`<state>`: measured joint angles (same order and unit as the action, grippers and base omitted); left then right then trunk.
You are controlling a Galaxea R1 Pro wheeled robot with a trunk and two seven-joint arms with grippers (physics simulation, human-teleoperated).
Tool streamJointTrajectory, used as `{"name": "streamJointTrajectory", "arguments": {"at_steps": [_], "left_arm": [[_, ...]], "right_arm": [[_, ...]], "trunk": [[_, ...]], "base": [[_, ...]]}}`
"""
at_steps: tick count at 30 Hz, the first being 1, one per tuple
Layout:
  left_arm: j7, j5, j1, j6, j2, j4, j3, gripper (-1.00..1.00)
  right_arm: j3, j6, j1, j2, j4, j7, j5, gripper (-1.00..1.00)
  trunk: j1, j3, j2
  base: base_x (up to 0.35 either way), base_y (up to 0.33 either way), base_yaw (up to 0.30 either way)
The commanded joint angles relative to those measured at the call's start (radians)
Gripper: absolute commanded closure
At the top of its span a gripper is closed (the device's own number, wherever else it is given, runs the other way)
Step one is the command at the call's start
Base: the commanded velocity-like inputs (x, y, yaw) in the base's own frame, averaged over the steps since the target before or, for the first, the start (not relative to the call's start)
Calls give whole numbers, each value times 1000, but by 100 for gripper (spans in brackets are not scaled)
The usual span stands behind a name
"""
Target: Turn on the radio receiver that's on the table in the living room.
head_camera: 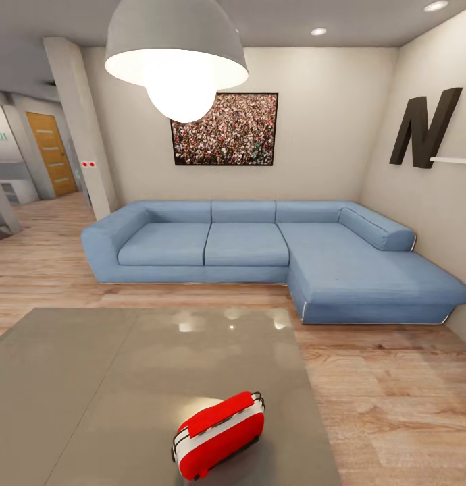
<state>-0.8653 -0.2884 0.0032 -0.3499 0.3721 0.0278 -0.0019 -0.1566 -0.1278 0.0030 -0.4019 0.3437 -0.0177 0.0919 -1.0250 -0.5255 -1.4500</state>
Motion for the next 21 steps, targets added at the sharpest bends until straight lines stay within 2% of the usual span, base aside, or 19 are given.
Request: {"name": "streamJointTrajectory", "arguments": {"at_steps": [1,7,13,15,21], "left_arm": [[-17,0,0,-1,4,-1,0,-100],[-117,-2,0,-6,26,-3,1,-100],[-276,-16,1,-12,59,-3,2,-100],[-331,-32,0,-13,68,-3,3,-100],[-421,-89,0,-13,82,-2,3,-100]], "right_arm": [[-1,-9,0,0,10,1,0,-100],[-5,-64,0,0,65,5,0,-100],[-6,-77,0,0,81,8,0,-100],[-6,-78,0,1,88,8,-1,-100],[-5,-79,0,5,101,8,-1,-100]], "trunk": [[0,0,0],[0,0,0],[0,0,0],[0,0,0],[0,0,0]], "base": [[0,0,0],[0,0,0],[0,0,0],[0,0,0],[0,0,0]]}}
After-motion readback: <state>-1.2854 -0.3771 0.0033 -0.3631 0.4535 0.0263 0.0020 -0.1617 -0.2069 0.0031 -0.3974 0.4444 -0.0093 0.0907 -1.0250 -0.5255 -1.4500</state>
